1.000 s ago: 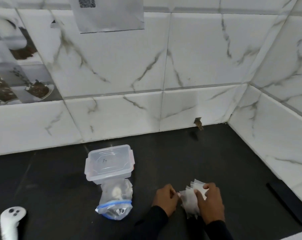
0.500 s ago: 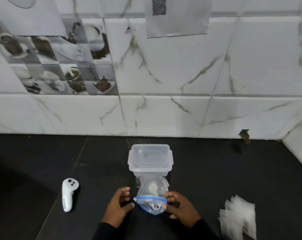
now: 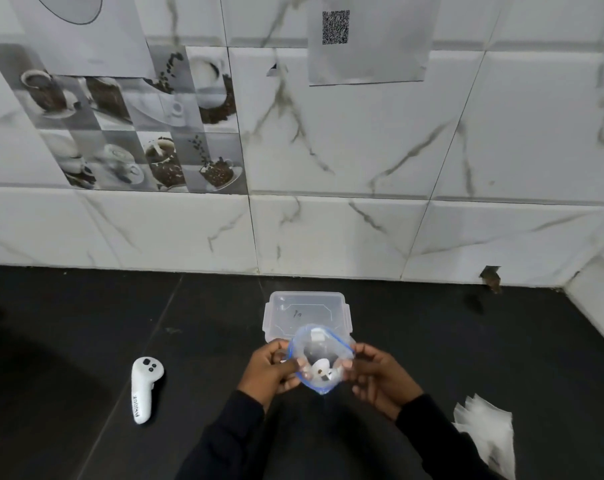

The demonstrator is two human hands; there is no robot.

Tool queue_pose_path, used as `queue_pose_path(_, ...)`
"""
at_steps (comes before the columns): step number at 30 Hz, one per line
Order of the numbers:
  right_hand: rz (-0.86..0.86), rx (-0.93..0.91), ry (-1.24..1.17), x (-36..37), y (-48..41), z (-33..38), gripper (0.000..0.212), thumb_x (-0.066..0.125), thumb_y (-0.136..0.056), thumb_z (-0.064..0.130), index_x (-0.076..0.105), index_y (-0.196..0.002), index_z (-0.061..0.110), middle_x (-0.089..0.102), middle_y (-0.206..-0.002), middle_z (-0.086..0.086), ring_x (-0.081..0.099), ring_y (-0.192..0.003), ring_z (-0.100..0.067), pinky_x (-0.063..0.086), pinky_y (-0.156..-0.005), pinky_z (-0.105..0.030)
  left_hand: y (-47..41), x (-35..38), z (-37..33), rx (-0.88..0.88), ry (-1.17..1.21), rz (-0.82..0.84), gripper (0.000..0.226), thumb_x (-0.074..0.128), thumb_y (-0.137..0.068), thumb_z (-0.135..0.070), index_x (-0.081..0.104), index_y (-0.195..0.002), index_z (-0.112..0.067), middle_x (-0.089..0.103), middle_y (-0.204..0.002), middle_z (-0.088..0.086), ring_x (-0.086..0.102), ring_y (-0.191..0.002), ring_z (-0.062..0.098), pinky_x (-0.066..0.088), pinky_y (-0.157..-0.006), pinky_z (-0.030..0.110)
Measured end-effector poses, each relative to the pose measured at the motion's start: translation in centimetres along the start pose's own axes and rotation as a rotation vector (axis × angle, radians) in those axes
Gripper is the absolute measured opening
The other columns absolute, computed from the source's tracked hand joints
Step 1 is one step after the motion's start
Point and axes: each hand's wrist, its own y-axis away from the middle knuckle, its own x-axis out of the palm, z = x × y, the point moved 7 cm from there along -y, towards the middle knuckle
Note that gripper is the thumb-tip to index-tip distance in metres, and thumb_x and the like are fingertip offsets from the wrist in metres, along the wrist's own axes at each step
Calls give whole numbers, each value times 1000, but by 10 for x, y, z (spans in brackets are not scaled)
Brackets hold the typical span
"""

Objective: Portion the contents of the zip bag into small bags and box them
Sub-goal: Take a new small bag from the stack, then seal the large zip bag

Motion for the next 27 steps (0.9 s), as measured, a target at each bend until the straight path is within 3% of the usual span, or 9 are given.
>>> queue_pose_path(5, 46, 31, -83, 16, 0, 32, 25, 72, -87, 25, 70, -109, 14, 67, -87, -9, 62, -72, -19, 54, -63, -30, -7, 16, -37, 61, -107, -78, 10, 66, -82, 11, 66, -92, 8, 58, -62, 11, 53, -45, 14, 47, -42, 21)
queue_pose_path(7, 14, 13, -139, 14, -1, 39, 17, 68, -90, 21, 71, -103, 10, 66, -83, -9, 60, -61, -17, 54, -56, -26, -8, 17, -45, 61, -127, -121, 7, 64, -83, 12, 67, -85, 5, 61, -60, 14, 55, -42, 15, 44, -40, 20)
queue_pose_path(9, -68, -2, -149, 9, -1, 42, 7, 64, -91, 11, 67, -90, 5, 65, -70, -9, 52, -46, -11, 46, -40, -18, -9, 9, -49, 74, -148, -205, 18, 61, -78, 14, 63, -71, -2, 57, -53, 15, 53, -40, 18, 41, -40, 20)
queue_pose_path(12, -341, -167, 190, -8, 1, 47, 21, 70, -73, 2, 52, -70, 13, 51, -53, -5, 34, -38, -9, 26, -34, -18, -6, 7, -52, 133, -214, -296, 24, 54, -65, 16, 56, -63, -8, 49, -57, 12, 49, -39, 21, 41, -46, 26)
queue_pose_path(14, -522, -366, 613, -6, 10, 57, 29, 66, -64, 4, 42, -63, 21, 44, -55, 1, 33, -46, -12, 29, -42, -24, 3, 22, -54, 161, -320, -244, 31, 49, -65, 18, 54, -70, -12, 53, -70, 9, 52, -40, 23, 42, -42, 24)
queue_pose_path(17, -626, -406, 1030, 6, 16, 57, 22, 52, -72, 3, 38, -75, 20, 49, -64, 1, 40, -55, -17, 34, -49, -24, 15, 50, -63, 241, -413, -107, 33, 53, -71, 16, 53, -76, -17, 55, -84, 9, 57, -44, 23, 45, -41, 24)
queue_pose_path(21, -656, -357, 896, -11, 17, 57, 18, 57, -69, 7, 41, -73, 14, 59, -65, -10, 52, -57, -30, 45, -51, -33, 24, 48, -70, 297, -401, -113, 29, 54, -76, 13, 47, -79, -15, 57, -85, 13, 60, -44, 25, 44, -42, 27)
queue_pose_path(24, -620, -320, 894, -17, 20, 57, 19, 57, -71, 3, 44, -75, 16, 60, -71, -7, 52, -59, -19, 44, -52, -28, 32, 52, -63, 343, -487, 4, 27, 45, -76, 14, 51, -75, -12, 66, -94, 4, 60, -51, 30, 47, -44, 32)
queue_pose_path(27, -550, -291, 940, -13, 19, 48, 19, 56, -76, 2, 45, -82, 16, 62, -76, -4, 57, -63, -14, 43, -51, -19, 33, 51, -52, 335, -719, -59, 43, 44, -78, 11, 71, -78, -22, 70, -103, -9, 67, -76, 21, 60, -68, 33)
